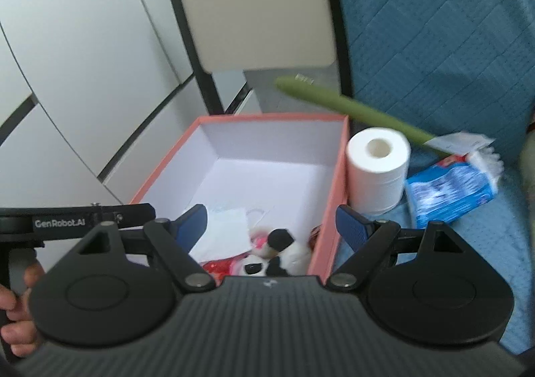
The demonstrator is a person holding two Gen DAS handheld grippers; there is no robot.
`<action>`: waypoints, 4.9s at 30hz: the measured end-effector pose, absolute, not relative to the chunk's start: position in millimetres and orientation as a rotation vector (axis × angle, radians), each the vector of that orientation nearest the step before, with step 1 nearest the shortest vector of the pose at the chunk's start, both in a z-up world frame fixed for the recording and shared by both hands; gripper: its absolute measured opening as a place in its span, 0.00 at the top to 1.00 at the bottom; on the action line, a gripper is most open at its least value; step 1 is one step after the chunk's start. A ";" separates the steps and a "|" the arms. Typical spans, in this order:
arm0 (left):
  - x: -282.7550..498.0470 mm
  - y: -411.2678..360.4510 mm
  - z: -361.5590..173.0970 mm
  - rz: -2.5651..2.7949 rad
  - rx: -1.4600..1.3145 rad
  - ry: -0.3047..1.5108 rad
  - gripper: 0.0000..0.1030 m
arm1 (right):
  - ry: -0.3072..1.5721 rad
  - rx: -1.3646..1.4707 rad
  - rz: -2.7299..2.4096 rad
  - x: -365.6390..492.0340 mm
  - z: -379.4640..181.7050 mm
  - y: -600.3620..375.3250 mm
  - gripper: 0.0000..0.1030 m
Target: Organize soft objects
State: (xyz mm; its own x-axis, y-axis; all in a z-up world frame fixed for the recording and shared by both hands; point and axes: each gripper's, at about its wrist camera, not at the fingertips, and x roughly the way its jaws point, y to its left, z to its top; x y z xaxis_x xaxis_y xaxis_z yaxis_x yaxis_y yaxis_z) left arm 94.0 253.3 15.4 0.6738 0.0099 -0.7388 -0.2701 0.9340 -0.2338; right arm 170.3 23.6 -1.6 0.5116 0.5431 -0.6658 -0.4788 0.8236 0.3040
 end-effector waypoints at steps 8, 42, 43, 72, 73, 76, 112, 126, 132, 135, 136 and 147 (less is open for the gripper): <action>89.9 202.9 32.1 0.111 -0.314 0.752 0.54 | 0.749 0.088 0.553 161.4 22.1 -23.6 0.17; 116.6 58.3 -22.9 -0.048 -0.228 0.722 0.54 | 0.650 0.215 0.372 140.9 -19.5 -167.1 0.17; 116.6 53.8 -24.4 -0.051 -0.227 0.721 0.54 | 0.651 0.216 0.368 140.4 -22.4 -172.1 0.17; 197.1 -9.5 -100.1 -0.137 -0.131 0.770 0.54 | 0.653 0.369 0.329 180.6 -73.9 -243.2 0.17; 202.0 -10.0 -102.2 -0.139 -0.130 0.772 0.54 | 0.654 0.376 0.338 185.0 -74.7 -242.5 0.17; 221.0 -9.4 -108.8 -0.147 -0.124 0.781 0.54 | 0.650 0.401 0.347 198.2 -77.4 -242.5 0.17; 303.8 -15.7 -169.4 -0.170 0.041 0.843 0.36 | 0.884 0.787 0.527 372.8 -152.2 -195.0 0.42; 317.1 -27.6 -200.9 -0.113 0.184 0.834 0.36 | 0.990 0.939 0.539 395.6 -178.8 -186.8 0.63; 318.8 -27.1 -207.4 -0.112 0.190 0.830 0.40 | 1.009 0.984 0.531 400.8 -189.3 -189.3 0.77; 320.8 -27.2 -211.4 -0.106 0.177 0.844 0.51 | 1.020 0.999 0.518 402.9 -195.0 -190.7 0.86; 321.7 -26.6 -212.3 -0.103 0.165 0.850 0.56 | 1.023 1.002 0.514 403.6 -196.6 -191.2 0.86; 322.0 -7.8 -206.0 -0.057 0.023 0.865 0.82 | 1.010 0.973 0.533 401.6 -188.8 -189.9 0.94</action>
